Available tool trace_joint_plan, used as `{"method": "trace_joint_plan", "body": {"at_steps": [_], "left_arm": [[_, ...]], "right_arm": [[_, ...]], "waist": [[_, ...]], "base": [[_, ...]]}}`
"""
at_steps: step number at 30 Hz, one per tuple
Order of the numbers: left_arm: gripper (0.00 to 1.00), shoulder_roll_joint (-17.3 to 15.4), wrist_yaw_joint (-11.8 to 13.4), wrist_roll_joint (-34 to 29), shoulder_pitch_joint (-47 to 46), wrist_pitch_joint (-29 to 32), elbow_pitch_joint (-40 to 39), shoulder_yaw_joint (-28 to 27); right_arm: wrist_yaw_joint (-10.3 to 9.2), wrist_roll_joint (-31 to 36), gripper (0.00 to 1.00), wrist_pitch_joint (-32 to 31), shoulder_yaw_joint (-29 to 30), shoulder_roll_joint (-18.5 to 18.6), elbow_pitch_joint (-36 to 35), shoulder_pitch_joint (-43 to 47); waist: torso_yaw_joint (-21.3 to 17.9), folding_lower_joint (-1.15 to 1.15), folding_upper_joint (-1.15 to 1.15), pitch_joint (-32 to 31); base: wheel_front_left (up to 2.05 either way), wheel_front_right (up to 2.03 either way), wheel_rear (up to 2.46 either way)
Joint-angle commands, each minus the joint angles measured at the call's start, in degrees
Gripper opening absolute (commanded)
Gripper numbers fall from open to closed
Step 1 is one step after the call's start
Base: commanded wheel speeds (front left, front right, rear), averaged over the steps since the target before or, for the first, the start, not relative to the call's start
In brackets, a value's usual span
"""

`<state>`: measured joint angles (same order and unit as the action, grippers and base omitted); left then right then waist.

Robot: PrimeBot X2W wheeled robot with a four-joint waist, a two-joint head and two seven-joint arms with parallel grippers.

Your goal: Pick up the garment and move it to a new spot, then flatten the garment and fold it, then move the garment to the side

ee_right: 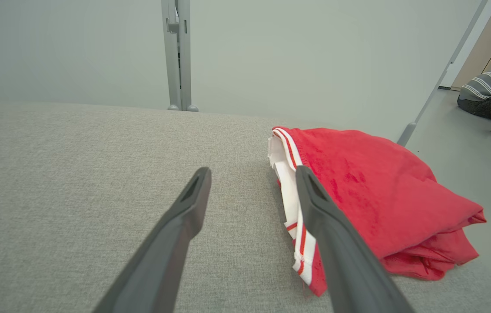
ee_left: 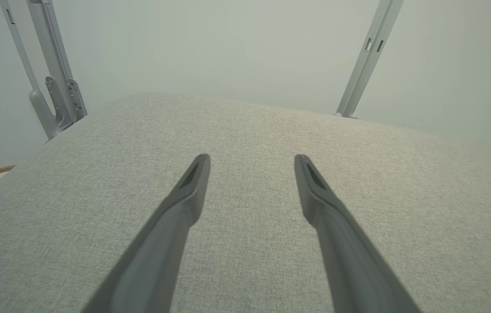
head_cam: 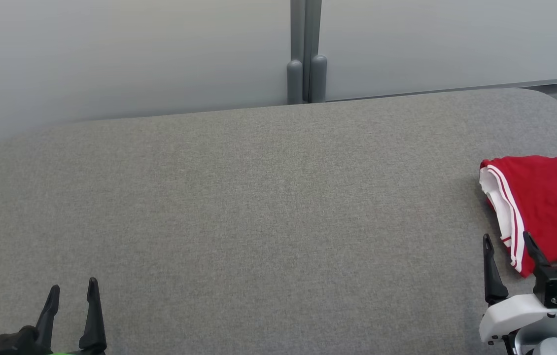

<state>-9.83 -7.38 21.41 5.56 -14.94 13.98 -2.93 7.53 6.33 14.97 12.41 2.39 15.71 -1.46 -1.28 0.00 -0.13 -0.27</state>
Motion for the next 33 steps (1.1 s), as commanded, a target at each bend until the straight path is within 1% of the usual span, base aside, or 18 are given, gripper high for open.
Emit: {"method": "trace_joint_plan", "body": {"at_steps": [1, 2, 4, 7, 9, 13, 21, 33], "left_arm": [[1.00, -0.5, 0.0, -0.1, -0.3, -0.1, -0.8, -0.2], [0.00, -0.5, 0.0, -0.1, -0.2, -0.1, -0.8, -0.2], [0.00, 0.3, 0.0, 0.2, 0.0, 0.3, 0.9, 0.1], [0.00, 0.8, 0.0, 0.0, 0.0, 0.3, 1.8, 0.3], [0.00, 1.1, 0.0, 1.1, -0.2, 0.6, 2.3, 0.4], [0.00, 1.4, 0.0, 5.0, -0.9, 1.8, 2.3, 0.1], [0.00, 2.0, 0.0, 12.3, -2.3, 4.0, 2.0, -0.3], [0.00, 2.8, 0.0, 22.2, -4.1, 6.9, 1.7, -0.7]], "right_arm": [[-0.01, 0.1, 1.00, 0.1, -0.1, 0.5, -0.9, -1.1], [-0.01, 0.2, 0.00, 0.1, -0.1, 0.5, -0.9, -1.1], [0.00, -0.2, 0.00, -0.1, 0.0, -0.2, 1.1, 0.0], [0.01, 0.0, 0.00, 0.0, -0.2, -0.5, 2.0, 0.6], [0.00, -1.2, 0.00, -0.7, 0.2, -0.7, 2.9, 0.3], [0.00, -6.5, 0.00, -2.5, 0.6, -0.6, 3.2, -0.6], [-0.01, -17.1, 0.00, -4.3, -0.6, -0.4, 2.1, -0.7], [-0.02, -30.9, 0.00, -6.9, -1.7, -0.2, 1.1, -1.2]], "waist": [[0.0, 0.00, 0.01, 0.0], [0.1, 0.00, 0.01, 0.0], [0.1, 0.00, 0.00, 0.0], [0.1, 0.00, 0.00, 0.0], [0.1, 0.00, 0.00, 0.0], [0.1, 0.00, 0.01, 0.0], [0.2, 0.00, 0.02, 0.1], [0.3, 0.00, 0.03, 0.1]], "base": [[0.00, 0.00, 0.00], [0.00, 0.00, 0.00], [0.00, 0.00, 0.00], [0.00, 0.00, 0.00], [0.00, 0.00, 0.00], [0.00, 0.00, 0.00], [0.00, 0.00, 0.00], [0.00, 0.00, 0.00]]}}
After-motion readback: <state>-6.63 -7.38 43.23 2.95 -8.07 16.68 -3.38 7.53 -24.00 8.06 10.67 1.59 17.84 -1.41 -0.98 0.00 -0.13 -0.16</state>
